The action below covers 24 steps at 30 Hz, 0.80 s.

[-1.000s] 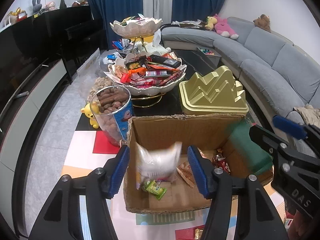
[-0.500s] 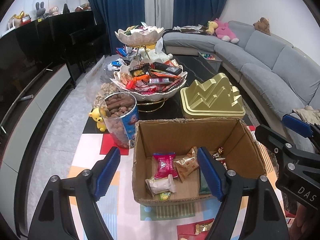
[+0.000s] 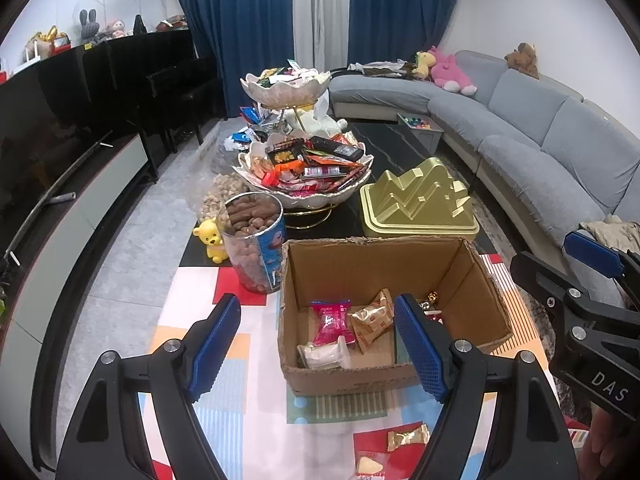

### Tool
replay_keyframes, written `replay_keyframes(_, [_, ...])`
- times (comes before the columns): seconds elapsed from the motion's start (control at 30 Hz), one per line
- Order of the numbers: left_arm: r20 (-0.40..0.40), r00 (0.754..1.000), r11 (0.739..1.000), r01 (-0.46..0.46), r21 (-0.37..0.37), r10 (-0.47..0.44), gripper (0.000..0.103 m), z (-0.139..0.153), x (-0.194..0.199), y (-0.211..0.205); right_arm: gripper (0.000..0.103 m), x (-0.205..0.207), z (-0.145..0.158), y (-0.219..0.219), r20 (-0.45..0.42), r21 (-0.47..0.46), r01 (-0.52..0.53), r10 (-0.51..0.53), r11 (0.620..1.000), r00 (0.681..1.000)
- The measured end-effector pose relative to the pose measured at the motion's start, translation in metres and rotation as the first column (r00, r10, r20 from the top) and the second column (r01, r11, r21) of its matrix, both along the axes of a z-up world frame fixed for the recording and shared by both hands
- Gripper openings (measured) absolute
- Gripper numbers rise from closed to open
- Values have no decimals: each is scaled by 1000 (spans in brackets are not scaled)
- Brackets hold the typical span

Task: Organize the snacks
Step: 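Withdraw both tools from the box toward the gold candy and clear packet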

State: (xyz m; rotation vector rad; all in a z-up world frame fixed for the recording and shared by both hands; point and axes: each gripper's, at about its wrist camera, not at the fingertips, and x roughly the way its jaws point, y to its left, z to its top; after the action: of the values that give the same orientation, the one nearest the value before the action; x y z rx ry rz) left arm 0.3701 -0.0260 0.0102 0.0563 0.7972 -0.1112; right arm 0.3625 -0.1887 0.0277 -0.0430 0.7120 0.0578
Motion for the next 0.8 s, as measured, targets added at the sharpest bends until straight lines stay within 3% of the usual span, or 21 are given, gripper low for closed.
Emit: replay_keyframes(0.8, [-16,1000,1000,5,-1,-5,79,-7,-61,4,76,-47,-11,5,-37,11,-16,17,1000,999])
